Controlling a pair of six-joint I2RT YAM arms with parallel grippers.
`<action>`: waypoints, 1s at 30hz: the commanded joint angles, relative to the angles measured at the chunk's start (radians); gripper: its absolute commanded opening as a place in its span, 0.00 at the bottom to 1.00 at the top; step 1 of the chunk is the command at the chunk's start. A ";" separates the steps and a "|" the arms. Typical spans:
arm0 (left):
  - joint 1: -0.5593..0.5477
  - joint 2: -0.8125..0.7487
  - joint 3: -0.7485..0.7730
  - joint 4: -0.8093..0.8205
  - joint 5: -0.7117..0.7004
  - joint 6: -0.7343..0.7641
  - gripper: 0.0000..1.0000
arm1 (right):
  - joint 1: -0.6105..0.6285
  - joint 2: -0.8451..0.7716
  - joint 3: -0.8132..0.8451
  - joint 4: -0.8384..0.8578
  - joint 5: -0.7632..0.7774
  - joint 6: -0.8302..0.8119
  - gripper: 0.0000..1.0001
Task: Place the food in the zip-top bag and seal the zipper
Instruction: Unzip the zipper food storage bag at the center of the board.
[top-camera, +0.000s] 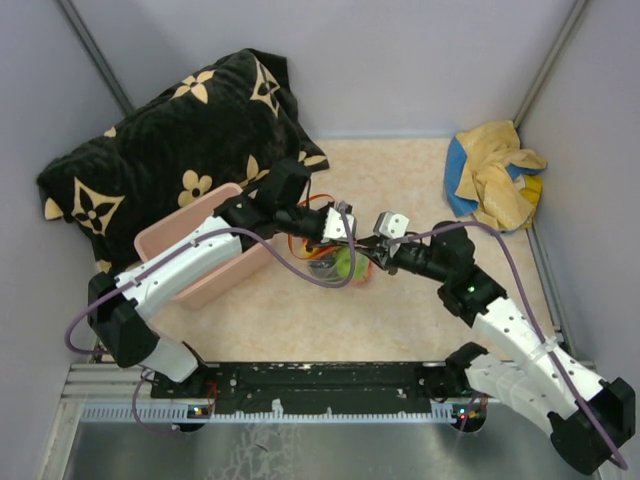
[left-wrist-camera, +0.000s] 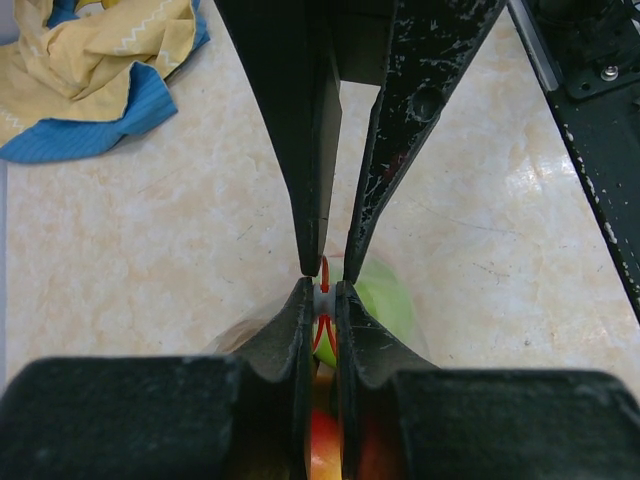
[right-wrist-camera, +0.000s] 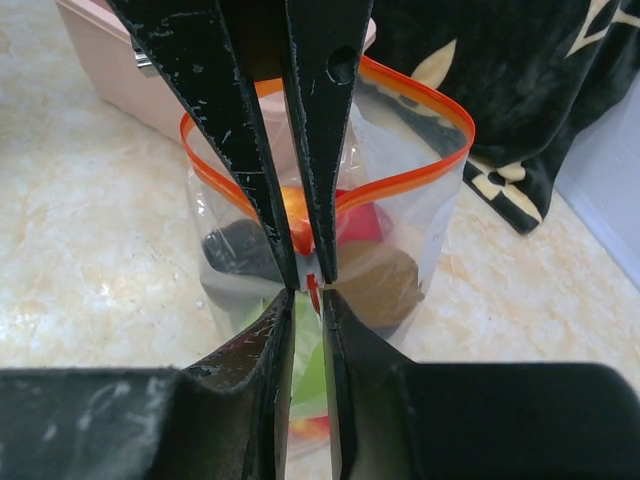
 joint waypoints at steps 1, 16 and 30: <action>-0.001 -0.028 0.000 0.007 0.034 0.006 0.07 | -0.001 0.012 0.031 0.076 -0.019 -0.023 0.15; -0.001 -0.023 0.036 -0.084 -0.025 -0.003 0.08 | -0.005 -0.021 0.047 0.013 0.166 -0.044 0.00; 0.002 -0.041 0.039 -0.126 -0.191 -0.004 0.07 | -0.011 -0.041 0.090 -0.112 0.189 -0.087 0.00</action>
